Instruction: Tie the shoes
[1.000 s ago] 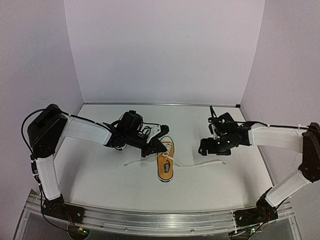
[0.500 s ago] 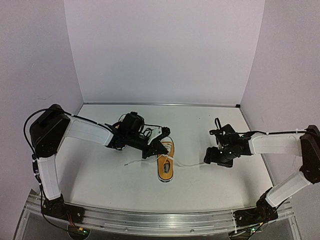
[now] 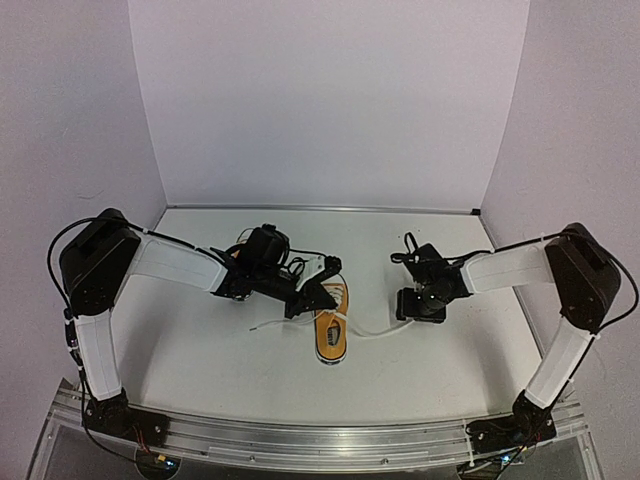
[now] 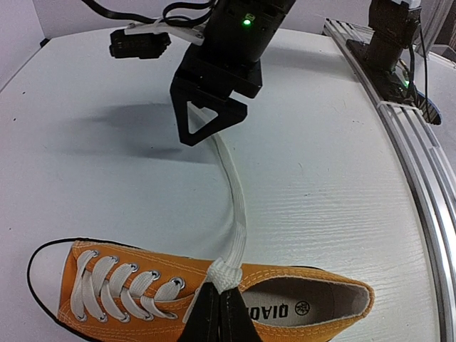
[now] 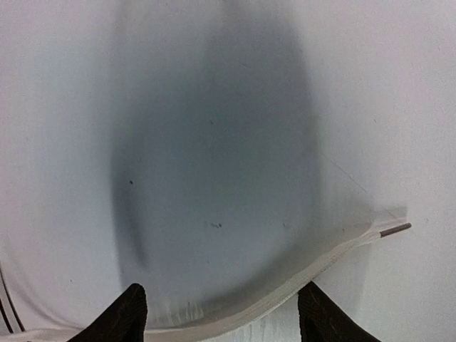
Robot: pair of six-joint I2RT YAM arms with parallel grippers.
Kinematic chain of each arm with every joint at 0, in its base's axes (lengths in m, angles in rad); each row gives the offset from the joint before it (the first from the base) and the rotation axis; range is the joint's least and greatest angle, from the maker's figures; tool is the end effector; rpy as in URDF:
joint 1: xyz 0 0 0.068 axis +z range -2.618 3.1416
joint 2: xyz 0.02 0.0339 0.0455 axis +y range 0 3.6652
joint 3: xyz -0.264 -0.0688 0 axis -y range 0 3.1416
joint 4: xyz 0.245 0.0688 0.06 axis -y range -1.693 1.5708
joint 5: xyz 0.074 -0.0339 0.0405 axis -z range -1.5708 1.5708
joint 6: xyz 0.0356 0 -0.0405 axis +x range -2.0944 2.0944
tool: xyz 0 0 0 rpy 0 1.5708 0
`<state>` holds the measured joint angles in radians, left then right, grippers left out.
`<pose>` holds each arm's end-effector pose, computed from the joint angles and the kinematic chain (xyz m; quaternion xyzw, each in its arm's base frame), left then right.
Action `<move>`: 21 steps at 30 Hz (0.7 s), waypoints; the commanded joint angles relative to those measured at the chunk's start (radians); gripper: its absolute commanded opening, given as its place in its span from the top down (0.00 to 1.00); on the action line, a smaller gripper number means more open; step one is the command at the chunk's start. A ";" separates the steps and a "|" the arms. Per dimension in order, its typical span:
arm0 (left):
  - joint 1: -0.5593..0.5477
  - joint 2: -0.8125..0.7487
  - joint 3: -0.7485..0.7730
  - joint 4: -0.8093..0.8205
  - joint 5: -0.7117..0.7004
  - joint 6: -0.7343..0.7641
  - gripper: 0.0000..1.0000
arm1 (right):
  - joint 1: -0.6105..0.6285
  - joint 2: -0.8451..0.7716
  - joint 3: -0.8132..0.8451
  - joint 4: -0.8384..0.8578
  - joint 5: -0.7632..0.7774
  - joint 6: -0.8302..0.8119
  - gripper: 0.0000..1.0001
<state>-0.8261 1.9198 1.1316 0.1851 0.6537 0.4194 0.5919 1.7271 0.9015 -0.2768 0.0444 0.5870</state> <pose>0.2618 -0.3160 0.1722 0.6103 0.5939 -0.3673 0.3741 0.2671 0.1777 0.1371 0.0028 0.9725 0.1110 0.2049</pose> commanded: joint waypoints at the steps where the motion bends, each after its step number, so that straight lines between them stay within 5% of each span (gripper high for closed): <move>1: -0.005 -0.021 0.005 0.066 0.018 0.031 1.00 | 0.004 0.092 0.071 0.025 0.030 -0.060 0.38; 5: -0.005 -0.034 -0.014 0.086 0.027 0.047 1.00 | 0.004 0.118 0.101 0.036 0.008 -0.088 0.55; 9: -0.007 -0.044 -0.036 0.098 0.035 0.079 1.00 | 0.004 0.082 0.180 0.040 0.004 -0.131 0.97; 14: -0.015 -0.067 -0.113 0.202 0.030 0.085 1.00 | 0.004 0.029 0.384 0.038 -0.034 -0.218 1.00; 21: -0.034 -0.121 -0.188 0.279 -0.032 0.108 1.00 | 0.022 0.144 0.666 0.117 -0.306 -0.249 1.00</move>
<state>-0.8456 1.8817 0.9671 0.3611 0.6489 0.4978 0.5925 1.8204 1.4338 -0.2247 -0.0855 0.3764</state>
